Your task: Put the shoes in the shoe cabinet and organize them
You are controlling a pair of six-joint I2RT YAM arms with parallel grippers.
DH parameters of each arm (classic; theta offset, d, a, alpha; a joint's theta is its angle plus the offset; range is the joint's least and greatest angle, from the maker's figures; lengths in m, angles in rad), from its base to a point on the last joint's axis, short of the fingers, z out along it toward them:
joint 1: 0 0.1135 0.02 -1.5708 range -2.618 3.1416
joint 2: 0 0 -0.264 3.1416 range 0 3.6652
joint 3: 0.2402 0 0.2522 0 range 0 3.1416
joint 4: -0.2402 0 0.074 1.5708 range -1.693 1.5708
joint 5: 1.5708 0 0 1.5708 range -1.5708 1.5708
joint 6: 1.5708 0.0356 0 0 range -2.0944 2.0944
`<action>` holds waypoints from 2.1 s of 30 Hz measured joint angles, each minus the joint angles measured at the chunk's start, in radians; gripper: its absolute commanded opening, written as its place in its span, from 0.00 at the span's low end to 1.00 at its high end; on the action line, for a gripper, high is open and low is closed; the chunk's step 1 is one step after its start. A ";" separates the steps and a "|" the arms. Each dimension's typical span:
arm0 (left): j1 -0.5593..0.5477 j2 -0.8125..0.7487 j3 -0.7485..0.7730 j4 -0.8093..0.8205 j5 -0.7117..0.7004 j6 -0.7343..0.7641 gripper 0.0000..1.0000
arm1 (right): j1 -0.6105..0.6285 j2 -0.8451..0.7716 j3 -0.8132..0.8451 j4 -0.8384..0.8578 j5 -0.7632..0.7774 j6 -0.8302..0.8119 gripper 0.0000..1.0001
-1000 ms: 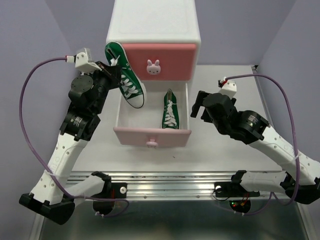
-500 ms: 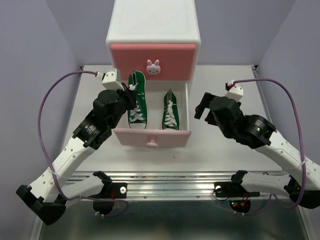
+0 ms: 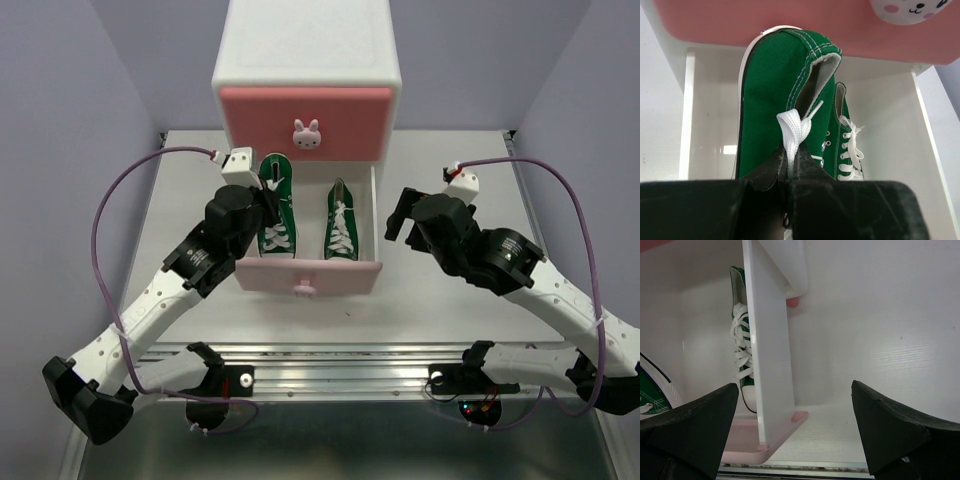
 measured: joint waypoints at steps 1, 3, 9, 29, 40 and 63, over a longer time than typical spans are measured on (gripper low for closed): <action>0.000 0.004 -0.002 0.000 0.003 0.001 0.00 | 0.000 0.005 0.000 0.000 0.000 0.000 1.00; 0.000 0.005 -0.015 0.004 0.010 0.000 0.00 | 0.000 0.010 0.000 0.000 0.000 0.000 1.00; 0.004 0.010 -0.065 0.019 0.023 -0.025 0.00 | 0.000 0.011 0.000 0.000 0.000 0.002 1.00; 0.005 0.196 -0.093 0.087 -0.068 -0.140 0.00 | 0.000 0.061 0.000 0.001 0.013 -0.025 1.00; 0.003 0.333 -0.047 0.039 -0.134 -0.205 0.00 | 0.000 0.059 0.000 0.000 0.029 -0.026 1.00; 0.002 0.429 -0.020 0.055 -0.175 -0.226 0.46 | 0.000 0.002 -0.014 0.003 0.057 -0.026 1.00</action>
